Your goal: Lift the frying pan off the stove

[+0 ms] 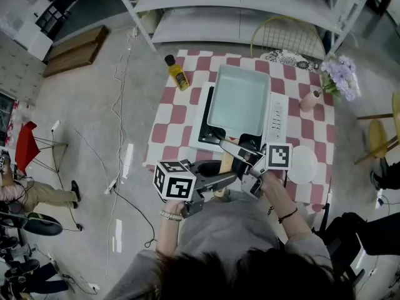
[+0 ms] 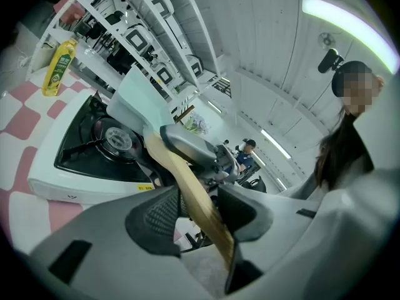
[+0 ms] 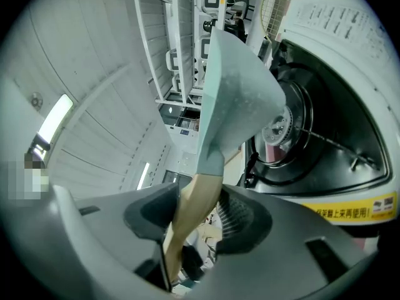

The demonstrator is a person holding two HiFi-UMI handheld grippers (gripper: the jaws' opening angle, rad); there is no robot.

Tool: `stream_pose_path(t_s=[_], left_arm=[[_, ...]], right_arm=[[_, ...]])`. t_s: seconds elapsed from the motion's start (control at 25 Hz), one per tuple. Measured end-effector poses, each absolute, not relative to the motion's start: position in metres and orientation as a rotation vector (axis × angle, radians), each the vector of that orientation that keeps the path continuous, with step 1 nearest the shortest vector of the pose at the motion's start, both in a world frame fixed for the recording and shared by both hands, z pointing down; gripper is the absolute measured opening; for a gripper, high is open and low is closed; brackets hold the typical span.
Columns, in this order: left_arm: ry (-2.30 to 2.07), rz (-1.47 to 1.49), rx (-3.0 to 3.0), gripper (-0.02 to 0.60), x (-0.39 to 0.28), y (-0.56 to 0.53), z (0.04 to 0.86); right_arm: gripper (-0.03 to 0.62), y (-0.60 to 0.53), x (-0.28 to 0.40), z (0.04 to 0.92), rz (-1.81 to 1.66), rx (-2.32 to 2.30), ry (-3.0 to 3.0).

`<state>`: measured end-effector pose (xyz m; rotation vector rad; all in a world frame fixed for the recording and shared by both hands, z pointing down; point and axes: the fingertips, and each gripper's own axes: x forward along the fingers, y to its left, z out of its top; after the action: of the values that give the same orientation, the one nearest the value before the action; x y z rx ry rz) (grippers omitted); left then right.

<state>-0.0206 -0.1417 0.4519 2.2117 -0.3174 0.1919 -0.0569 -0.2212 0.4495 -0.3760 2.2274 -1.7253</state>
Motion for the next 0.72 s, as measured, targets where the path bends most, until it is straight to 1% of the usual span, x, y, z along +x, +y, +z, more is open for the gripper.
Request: stream_pose_path(t_s=[0.72], left_arm=[[-0.328,0.126,2.308,0.201,-0.020,-0.148,0.416]], right_arm=[[0.204,-0.226,-0.056,0.407,-1.616,-0.347,2.306]])
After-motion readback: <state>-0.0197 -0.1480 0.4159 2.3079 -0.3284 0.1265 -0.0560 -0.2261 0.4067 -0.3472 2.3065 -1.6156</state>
